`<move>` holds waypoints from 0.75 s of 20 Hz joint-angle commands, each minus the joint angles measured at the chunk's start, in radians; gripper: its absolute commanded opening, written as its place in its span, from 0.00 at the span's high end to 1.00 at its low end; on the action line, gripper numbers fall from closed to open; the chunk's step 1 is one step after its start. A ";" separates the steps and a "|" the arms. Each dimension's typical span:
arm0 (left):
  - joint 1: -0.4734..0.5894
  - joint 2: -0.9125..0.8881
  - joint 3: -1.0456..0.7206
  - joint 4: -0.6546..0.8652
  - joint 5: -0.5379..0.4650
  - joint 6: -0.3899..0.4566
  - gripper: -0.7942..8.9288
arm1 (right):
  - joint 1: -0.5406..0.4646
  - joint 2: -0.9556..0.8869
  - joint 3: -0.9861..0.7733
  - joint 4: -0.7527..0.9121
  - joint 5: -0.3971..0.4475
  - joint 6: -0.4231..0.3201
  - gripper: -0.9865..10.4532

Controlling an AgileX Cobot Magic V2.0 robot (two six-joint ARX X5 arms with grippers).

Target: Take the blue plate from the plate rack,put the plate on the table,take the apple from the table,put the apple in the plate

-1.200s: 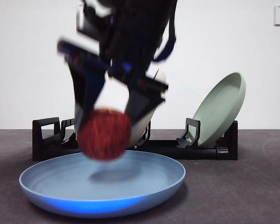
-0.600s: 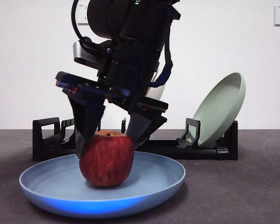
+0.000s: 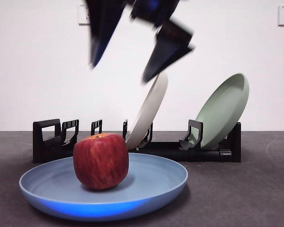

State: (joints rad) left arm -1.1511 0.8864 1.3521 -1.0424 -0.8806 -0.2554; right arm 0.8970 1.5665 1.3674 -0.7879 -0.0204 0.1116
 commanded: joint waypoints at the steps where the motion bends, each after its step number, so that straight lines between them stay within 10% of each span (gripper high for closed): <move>1: 0.002 0.059 -0.004 0.058 0.001 0.039 0.54 | -0.002 -0.085 0.003 -0.045 0.113 -0.039 0.58; 5: 0.011 0.162 -0.004 0.127 0.072 0.159 0.93 | -0.027 -0.237 0.003 -0.128 0.267 -0.043 0.85; 15: 0.257 0.208 -0.077 0.202 0.383 0.215 0.93 | -0.179 -0.605 -0.140 -0.120 0.287 -0.042 0.92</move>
State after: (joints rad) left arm -0.9020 1.0977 1.2919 -0.8474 -0.5026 -0.0509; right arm 0.7189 0.9653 1.2514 -0.9184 0.2653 0.0734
